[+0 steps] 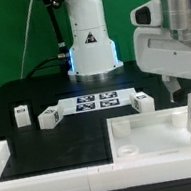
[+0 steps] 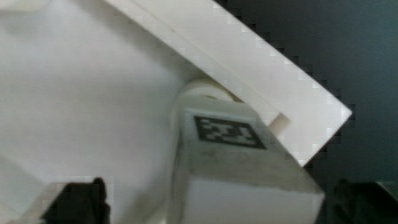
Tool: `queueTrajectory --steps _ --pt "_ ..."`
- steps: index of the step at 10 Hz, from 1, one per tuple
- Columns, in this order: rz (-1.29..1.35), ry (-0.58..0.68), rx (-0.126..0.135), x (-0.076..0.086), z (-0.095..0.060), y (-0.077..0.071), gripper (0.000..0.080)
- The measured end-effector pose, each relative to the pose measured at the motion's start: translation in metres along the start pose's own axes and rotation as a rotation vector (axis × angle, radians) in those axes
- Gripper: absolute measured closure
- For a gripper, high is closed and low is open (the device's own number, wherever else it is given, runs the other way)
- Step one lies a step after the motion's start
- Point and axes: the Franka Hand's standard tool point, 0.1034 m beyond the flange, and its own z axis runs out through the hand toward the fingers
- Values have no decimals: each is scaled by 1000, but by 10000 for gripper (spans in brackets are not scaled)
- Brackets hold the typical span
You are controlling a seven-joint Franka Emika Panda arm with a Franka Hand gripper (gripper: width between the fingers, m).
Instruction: Assemble one leg
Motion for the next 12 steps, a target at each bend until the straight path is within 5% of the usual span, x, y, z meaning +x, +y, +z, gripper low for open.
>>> queueTrajectory --steps 8,9,10,12 --pt "-930 8 -15 -2 -1 -3 150" --pt "-980 7 -18 -2 0 -2 276" --pt "-971 7 -18 -2 0 -2 276" --pt "-965 7 -18 -2 0 -2 510"
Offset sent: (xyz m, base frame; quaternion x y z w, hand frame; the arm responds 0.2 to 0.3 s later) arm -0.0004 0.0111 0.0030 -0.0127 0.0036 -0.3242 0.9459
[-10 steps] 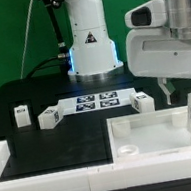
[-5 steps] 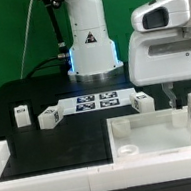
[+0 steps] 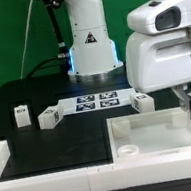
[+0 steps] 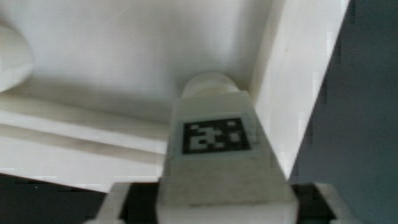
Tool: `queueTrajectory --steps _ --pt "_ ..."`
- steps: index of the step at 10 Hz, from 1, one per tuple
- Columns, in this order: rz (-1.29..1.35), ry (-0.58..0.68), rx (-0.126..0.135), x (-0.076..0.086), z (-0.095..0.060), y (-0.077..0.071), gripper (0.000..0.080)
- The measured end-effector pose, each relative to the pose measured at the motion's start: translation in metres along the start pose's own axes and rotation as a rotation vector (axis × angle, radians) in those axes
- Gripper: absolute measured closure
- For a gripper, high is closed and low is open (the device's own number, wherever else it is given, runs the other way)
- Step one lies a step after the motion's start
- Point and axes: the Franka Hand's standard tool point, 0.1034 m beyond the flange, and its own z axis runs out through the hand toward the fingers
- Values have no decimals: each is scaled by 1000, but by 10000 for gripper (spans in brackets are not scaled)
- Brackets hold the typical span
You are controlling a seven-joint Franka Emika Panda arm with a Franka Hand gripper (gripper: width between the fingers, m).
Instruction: Assemble one leg
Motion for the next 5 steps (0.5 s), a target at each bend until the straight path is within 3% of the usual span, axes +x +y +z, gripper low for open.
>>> queueTrajectory --steps 2,5 --pt "147 11 0 1 0 0 509" --pt "638 26 15 2 1 5 509"
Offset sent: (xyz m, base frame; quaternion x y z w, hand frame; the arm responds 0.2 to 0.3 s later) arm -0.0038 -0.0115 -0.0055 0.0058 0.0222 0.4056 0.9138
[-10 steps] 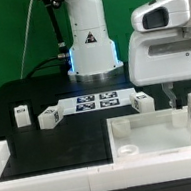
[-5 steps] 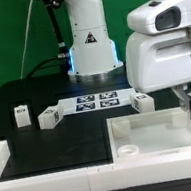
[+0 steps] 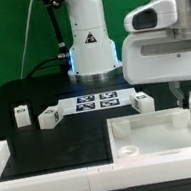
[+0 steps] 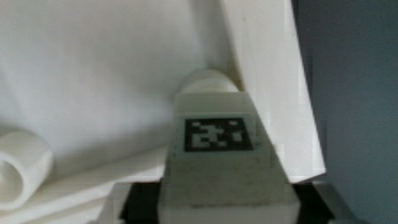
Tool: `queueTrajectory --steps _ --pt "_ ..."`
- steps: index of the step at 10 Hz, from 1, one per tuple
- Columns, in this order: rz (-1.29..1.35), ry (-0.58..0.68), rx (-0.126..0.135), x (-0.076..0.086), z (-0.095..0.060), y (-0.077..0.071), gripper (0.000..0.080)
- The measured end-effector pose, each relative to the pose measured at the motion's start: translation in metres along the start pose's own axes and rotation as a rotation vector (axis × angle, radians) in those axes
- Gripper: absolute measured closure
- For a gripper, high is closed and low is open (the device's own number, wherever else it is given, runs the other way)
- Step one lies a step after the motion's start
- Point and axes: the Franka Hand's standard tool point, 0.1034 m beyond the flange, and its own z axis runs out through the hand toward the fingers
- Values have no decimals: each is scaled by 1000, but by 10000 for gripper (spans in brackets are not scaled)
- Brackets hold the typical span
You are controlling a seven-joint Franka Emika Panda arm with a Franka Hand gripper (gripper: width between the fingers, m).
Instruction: Assemble one leg
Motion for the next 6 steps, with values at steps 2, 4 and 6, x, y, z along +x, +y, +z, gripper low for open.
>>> queueTrajectory --steps 2,4,6 --pt "310 12 2 0 0 1 509" --pt "623 24 -8 -1 1 1 509" --pt "797 25 -6 -1 1 2 509"
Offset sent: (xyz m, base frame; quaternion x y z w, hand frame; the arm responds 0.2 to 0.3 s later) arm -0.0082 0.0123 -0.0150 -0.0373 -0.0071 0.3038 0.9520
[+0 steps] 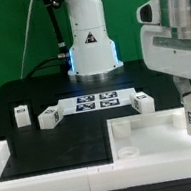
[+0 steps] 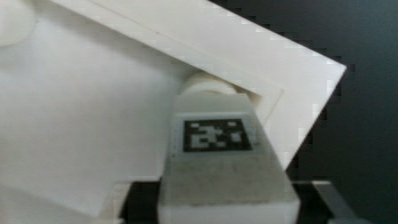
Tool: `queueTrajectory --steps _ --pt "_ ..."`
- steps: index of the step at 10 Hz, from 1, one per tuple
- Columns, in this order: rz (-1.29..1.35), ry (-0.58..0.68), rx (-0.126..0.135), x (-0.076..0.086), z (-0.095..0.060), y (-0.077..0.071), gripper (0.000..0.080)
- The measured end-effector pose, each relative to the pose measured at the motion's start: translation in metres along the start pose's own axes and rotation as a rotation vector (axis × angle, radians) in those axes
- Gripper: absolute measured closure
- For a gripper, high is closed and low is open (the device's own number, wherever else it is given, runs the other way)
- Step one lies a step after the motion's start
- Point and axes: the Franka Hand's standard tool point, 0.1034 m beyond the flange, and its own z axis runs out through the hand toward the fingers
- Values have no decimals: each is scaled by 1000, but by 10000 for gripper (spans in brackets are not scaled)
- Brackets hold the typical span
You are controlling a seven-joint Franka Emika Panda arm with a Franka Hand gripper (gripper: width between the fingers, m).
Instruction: Assemble one leg
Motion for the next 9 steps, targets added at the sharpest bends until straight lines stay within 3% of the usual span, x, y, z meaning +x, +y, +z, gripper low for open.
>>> queueTrajectory --steps 2,3,4,5,7,9 --pt "19 -2 0 0 0 0 508" --pt "-31 -2 -1 0 1 0 316" --pt "-91 -2 -1 -2 1 0 316" --pt "-224 -2 6 -4 1 -1 189" --pt "-463 7 27 -4 1 -4 162" --pt "-687 10 27 -6 1 -5 152"
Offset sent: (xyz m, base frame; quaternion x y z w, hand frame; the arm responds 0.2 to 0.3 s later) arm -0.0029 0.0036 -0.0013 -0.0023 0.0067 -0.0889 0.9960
